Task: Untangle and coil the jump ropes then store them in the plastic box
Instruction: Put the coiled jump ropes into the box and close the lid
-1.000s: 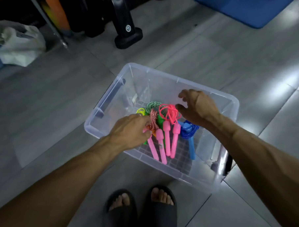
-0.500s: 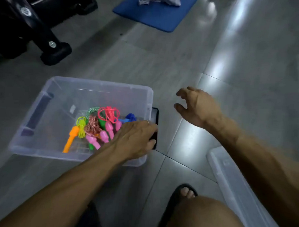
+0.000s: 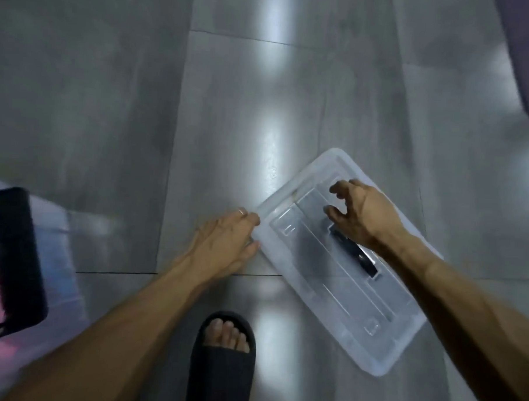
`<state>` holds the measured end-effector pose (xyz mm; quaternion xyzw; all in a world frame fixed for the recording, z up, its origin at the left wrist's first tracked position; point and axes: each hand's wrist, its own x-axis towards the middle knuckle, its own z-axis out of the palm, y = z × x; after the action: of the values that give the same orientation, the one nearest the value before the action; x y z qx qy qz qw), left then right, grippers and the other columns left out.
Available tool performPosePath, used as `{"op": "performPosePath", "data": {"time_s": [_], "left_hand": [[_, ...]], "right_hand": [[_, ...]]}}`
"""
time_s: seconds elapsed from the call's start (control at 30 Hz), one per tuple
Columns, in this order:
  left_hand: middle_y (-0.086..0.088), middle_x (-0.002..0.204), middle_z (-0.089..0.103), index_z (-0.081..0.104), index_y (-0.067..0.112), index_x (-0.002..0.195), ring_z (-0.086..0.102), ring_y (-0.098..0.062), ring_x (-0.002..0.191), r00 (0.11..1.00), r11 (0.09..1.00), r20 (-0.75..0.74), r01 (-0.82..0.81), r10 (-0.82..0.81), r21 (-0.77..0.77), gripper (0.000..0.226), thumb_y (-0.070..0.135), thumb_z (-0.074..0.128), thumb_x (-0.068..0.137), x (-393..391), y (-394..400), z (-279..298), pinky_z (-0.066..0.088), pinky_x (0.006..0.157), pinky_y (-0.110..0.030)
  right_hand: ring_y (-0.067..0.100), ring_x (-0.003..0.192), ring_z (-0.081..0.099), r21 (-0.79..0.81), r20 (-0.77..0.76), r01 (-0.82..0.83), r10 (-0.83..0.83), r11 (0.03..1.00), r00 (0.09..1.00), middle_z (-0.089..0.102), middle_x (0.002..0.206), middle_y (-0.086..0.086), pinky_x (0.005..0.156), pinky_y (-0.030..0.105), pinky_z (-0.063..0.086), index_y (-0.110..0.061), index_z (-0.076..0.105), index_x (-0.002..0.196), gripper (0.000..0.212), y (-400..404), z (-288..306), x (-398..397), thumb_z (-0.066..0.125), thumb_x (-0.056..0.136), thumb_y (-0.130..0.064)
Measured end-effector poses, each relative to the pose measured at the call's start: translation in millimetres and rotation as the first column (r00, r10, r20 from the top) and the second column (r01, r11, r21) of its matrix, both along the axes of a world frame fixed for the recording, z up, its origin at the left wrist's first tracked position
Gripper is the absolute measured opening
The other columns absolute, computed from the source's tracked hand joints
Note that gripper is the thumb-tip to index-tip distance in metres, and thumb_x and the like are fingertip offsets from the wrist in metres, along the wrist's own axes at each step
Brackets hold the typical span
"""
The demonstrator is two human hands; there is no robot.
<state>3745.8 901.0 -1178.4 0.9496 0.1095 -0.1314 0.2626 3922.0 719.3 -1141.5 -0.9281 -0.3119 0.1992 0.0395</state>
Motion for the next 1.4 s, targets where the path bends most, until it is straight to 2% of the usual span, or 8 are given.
{"op": "performPosePath", "data": {"time_s": [0.13, 0.27, 0.5, 0.67, 0.93, 1.2, 1.3, 1.4], "left_hand": [[-0.009, 0.124, 0.049, 0.045, 0.016, 0.130, 0.051, -0.032, 0.110, 0.998, 0.999, 0.053, -0.038, 0.037, 0.017, 0.050, 0.037, 0.058, 0.087, 32, -12, -31, 0.047, 0.086, -0.043], [-0.011, 0.131, 0.044, 0.038, 0.014, 0.134, 0.045, -0.031, 0.116, 0.988, 0.988, -0.035, -0.153, 0.153, 0.013, 0.057, 0.037, 0.059, 0.087, 40, -22, -57, 0.042, 0.090, -0.041], [-0.013, 0.122, 0.049, 0.044, 0.011, 0.130, 0.043, -0.030, 0.114, 0.951, 0.950, -0.029, -0.308, 0.306, -0.061, 0.052, 0.037, 0.059, 0.087, 43, -24, -75, 0.043, 0.091, -0.042], [-0.012, 0.122, 0.050, 0.048, 0.011, 0.127, 0.044, -0.031, 0.111, 0.932, 0.930, 0.020, -0.360, 0.362, -0.079, 0.044, 0.031, 0.055, 0.089, 46, -24, -73, 0.043, 0.090, -0.042], [-0.011, 0.118, 0.051, 0.050, 0.012, 0.124, 0.057, -0.030, 0.097, 0.876, 0.878, 0.100, -0.455, 0.471, -0.150, 0.039, 0.028, 0.058, 0.090, 27, 7, -34, 0.052, 0.086, -0.039], [-0.010, 0.109, 0.055, 0.055, 0.011, 0.116, 0.055, -0.024, 0.087, 0.790, 0.818, 0.278, -0.575, 0.546, 0.029, 0.033, 0.027, 0.059, 0.087, -13, 66, 65, 0.048, 0.073, -0.034], [-0.011, 0.108, 0.054, 0.055, 0.009, 0.115, 0.046, -0.017, 0.083, 0.759, 0.779, 0.334, -0.619, 0.559, 0.101, 0.031, 0.026, 0.057, 0.088, -42, 89, 106, 0.034, 0.070, -0.027], [-0.014, 0.107, 0.057, 0.057, 0.009, 0.111, 0.054, -0.030, 0.092, 0.716, 0.715, 0.384, -0.677, 0.583, 0.175, 0.030, 0.026, 0.058, 0.085, -81, 108, 143, 0.036, 0.075, -0.033]], "right_hand": [[0.028, 0.105, 0.057, -0.069, -0.065, 0.103, -0.107, 0.992, 0.992, 0.058, 0.121, 0.008, 0.088, 0.047, 0.050, -0.016, 0.052, 0.125, 0.048, -34, -38, 8, 0.057, 0.088, -0.045], [0.030, 0.105, 0.056, -0.092, -0.116, 0.198, -0.208, 0.976, 0.971, 0.057, 0.120, 0.010, 0.087, 0.046, 0.049, -0.014, 0.051, 0.124, 0.050, -49, -70, 3, 0.066, 0.082, -0.038], [0.029, 0.092, 0.056, 0.052, -0.147, 0.360, -0.349, 0.932, 0.925, 0.057, 0.110, 0.010, 0.080, 0.042, 0.050, -0.011, 0.056, 0.111, 0.032, -63, -94, -11, 0.066, 0.084, -0.026], [0.027, 0.076, 0.057, 0.085, -0.105, 0.302, -0.293, 0.949, 0.950, 0.061, 0.094, 0.011, 0.071, 0.043, 0.051, -0.006, 0.066, 0.092, 0.022, -62, -90, -11, 0.062, 0.083, -0.026], [0.021, 0.070, 0.056, 0.263, -0.049, 0.164, -0.156, 0.951, 0.987, 0.059, 0.088, 0.006, 0.068, 0.044, 0.053, -0.008, 0.070, 0.090, 0.021, -34, -51, -5, 0.061, 0.083, -0.026], [0.019, 0.077, 0.055, 0.414, 0.070, -0.043, 0.015, 0.909, 0.997, 0.059, 0.089, 0.006, 0.071, 0.042, 0.053, -0.011, 0.071, 0.100, 0.022, 51, 23, -13, 0.064, 0.083, -0.024], [0.022, 0.075, 0.056, 0.469, 0.101, -0.124, 0.086, 0.875, 0.991, 0.060, 0.085, 0.008, 0.070, 0.043, 0.053, -0.011, 0.072, 0.098, 0.022, 87, 55, -29, 0.064, 0.081, -0.022], [0.023, 0.071, 0.056, 0.506, 0.106, -0.201, 0.171, 0.839, 0.980, 0.059, 0.082, 0.007, 0.069, 0.036, 0.051, -0.011, 0.073, 0.097, 0.022, 122, 84, -50, 0.064, 0.079, -0.021]]}}
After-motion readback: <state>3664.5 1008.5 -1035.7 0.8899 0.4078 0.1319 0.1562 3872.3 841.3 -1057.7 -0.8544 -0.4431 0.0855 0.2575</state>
